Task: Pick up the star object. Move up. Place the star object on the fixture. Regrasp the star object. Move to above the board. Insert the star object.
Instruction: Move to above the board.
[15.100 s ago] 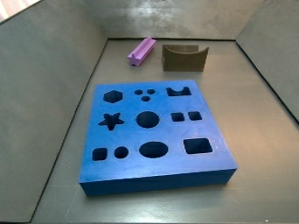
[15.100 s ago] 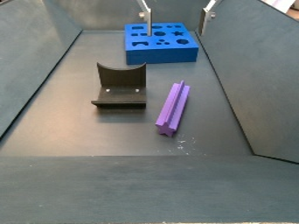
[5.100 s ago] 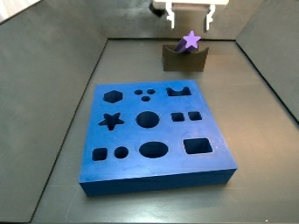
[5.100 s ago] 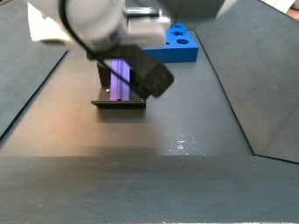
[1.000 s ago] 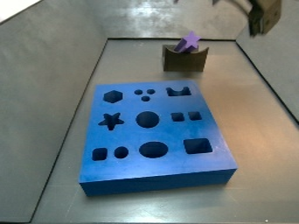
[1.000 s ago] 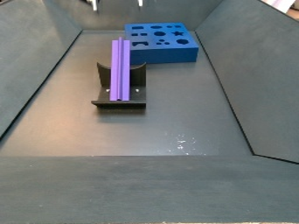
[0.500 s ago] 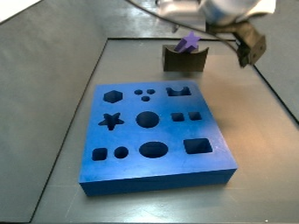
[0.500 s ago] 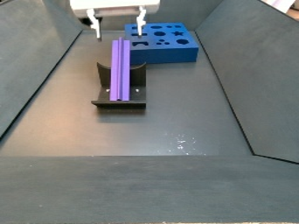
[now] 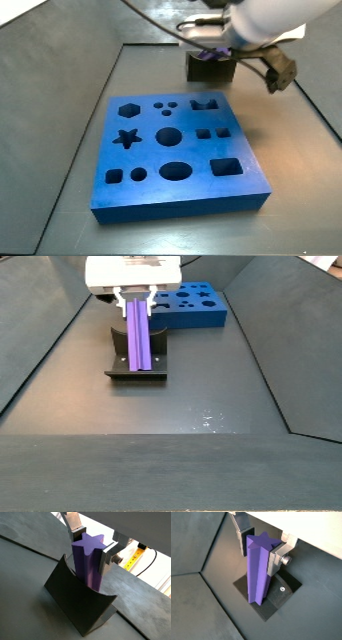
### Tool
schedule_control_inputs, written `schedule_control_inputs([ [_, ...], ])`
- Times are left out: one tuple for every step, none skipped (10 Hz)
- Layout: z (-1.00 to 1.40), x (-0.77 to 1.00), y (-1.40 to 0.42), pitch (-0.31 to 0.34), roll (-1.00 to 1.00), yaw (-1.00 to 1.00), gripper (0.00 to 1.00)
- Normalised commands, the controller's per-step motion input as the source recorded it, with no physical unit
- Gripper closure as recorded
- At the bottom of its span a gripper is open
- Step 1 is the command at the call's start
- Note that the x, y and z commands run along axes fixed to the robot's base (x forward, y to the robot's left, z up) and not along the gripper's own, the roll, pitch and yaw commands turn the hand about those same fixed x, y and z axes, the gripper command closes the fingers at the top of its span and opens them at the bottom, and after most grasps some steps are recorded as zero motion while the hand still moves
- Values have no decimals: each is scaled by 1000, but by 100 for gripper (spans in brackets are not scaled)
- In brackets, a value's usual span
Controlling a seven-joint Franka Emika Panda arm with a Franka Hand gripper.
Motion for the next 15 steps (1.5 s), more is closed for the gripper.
schedule_control_inputs([
  [1000, 407, 8, -136, -362, -75, 100],
  [1000, 379, 12, -84, -314, -94, 100],
  [1000, 350, 11, -50, -237, -105, 100],
  [1000, 333, 8, -20, -180, -103, 100],
  [1000, 319, 11, 37, -139, -92, 100],
  [1000, 306, 9, 79, -114, -79, 100],
  [1000, 278, 5, 131, -78, -53, 100],
  [1000, 262, 0, 165, -55, -25, 100],
  [1000, 250, -3, 185, -44, -5, 100],
  [948, 211, -17, 211, -33, 36, 100],
  [713, 141, -21, 216, -28, 74, 100],
  [544, 97, -19, 204, -33, 101, 100],
  [380, 68, -17, 179, -36, 122, 100],
  [212, 50, -15, 153, -38, 138, 100],
  [337, -972, -1000, 38, -1000, -85, 100],
])
